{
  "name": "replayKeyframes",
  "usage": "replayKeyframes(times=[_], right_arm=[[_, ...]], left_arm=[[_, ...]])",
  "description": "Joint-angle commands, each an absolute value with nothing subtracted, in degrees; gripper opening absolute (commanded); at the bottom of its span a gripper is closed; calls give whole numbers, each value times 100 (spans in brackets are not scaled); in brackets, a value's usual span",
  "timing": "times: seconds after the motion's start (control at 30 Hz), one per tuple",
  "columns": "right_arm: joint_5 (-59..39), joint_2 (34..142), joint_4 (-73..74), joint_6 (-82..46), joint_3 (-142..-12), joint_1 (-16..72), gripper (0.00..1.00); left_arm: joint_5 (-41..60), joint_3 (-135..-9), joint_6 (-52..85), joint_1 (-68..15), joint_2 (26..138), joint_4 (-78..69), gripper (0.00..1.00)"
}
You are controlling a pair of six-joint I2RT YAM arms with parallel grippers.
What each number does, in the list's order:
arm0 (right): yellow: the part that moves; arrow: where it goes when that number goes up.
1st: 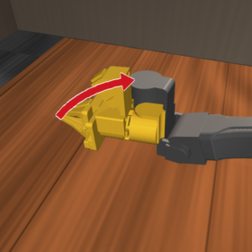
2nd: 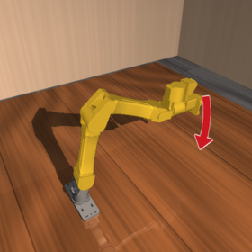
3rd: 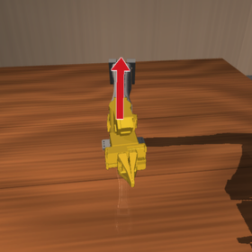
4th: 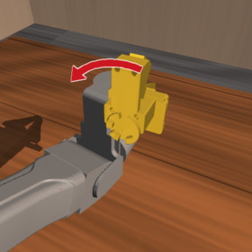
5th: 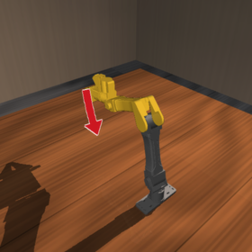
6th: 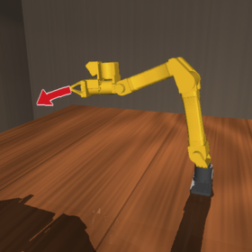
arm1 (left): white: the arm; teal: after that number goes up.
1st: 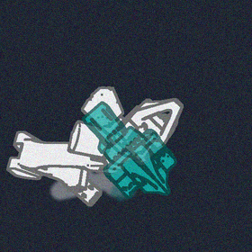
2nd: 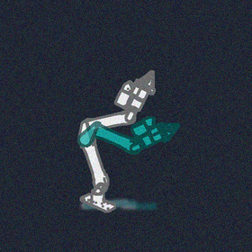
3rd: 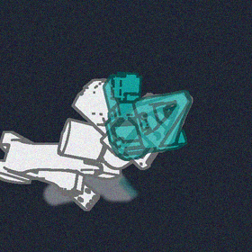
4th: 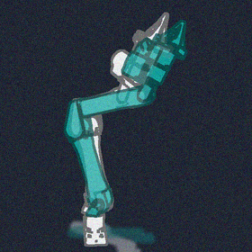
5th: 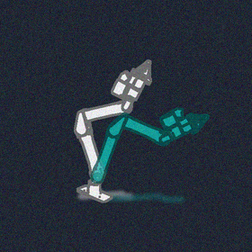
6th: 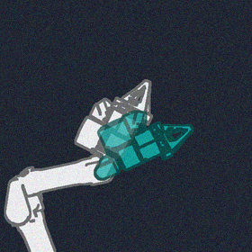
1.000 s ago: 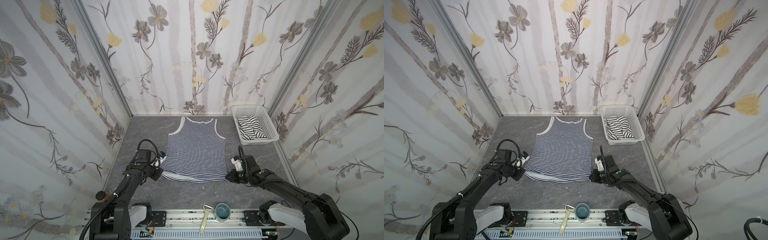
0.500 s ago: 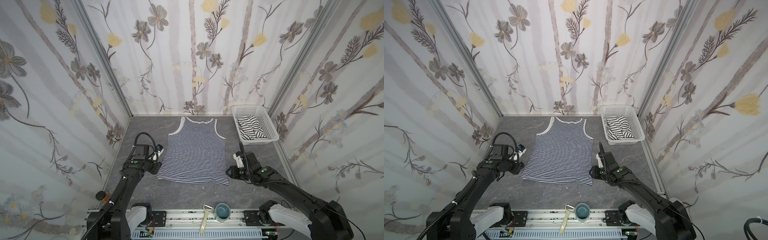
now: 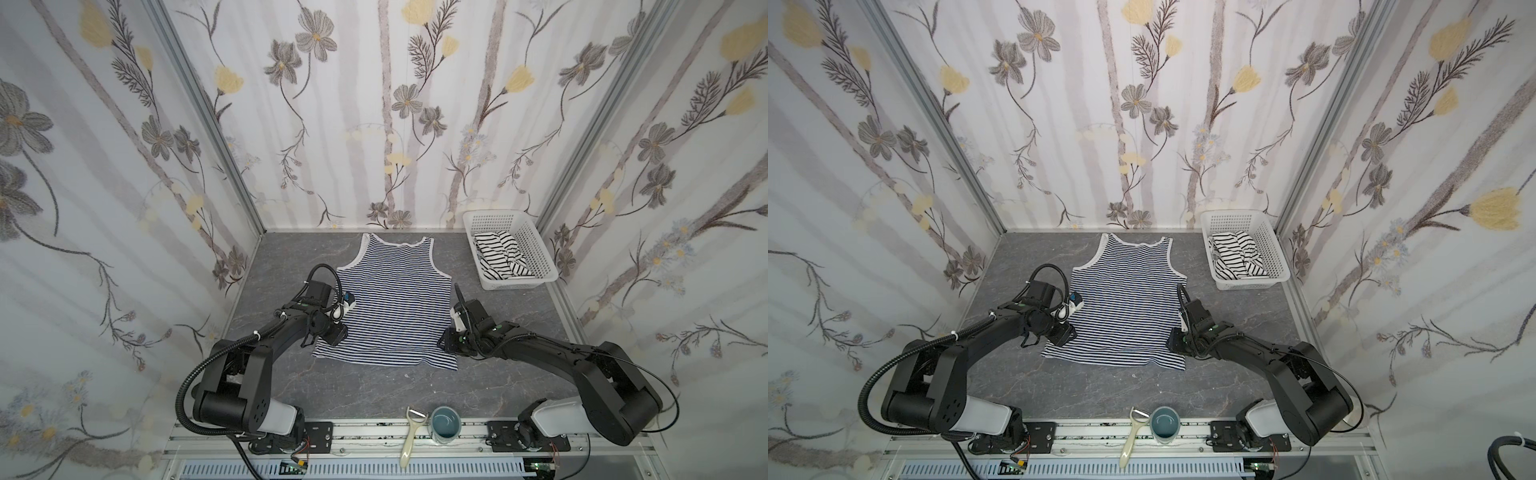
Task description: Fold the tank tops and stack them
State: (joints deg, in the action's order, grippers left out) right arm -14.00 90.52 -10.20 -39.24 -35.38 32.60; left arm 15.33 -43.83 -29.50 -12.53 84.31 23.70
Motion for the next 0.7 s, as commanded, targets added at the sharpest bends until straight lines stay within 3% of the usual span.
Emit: replayKeyframes(times=[0.0,0.4,0.67], right_arm=[[-1149,9380,-896,-3991,-3627,3180,39],[-442,10248,-1306,-3685,-4504,2480,39],[-14,9912,-1760,-3461,-4961,2600,42]], left_arm=[[1283,-4497,-2860,-1270,8646,2061,53],[427,-5184,-2312,-1437,9831,1749,56],[220,-4837,-2377,-1801,9250,1889,58]])
